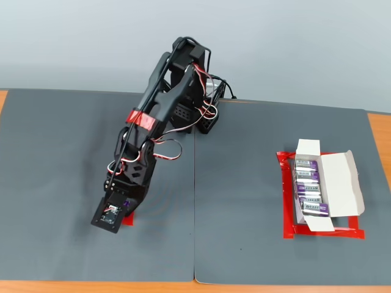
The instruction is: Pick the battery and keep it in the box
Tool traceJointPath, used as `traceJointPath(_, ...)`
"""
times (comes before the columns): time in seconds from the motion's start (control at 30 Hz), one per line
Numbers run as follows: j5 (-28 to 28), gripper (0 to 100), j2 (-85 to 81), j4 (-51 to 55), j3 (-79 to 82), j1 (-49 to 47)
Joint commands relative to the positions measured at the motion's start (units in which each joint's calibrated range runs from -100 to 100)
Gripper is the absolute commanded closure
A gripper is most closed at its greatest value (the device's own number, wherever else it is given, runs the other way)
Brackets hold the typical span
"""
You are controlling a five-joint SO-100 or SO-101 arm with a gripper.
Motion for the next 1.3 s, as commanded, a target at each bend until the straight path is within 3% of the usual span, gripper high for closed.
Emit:
traceJointPath(0.0,-0.1,98,-7.1,4.5,-3.8,-1.9)
traceJointPath(0.47,0.3,98,-23.2,6.2,-4.0,-13.6)
traceJointPath(1.27,0.3,98,-24.7,5.4,-4.0,-53.4)
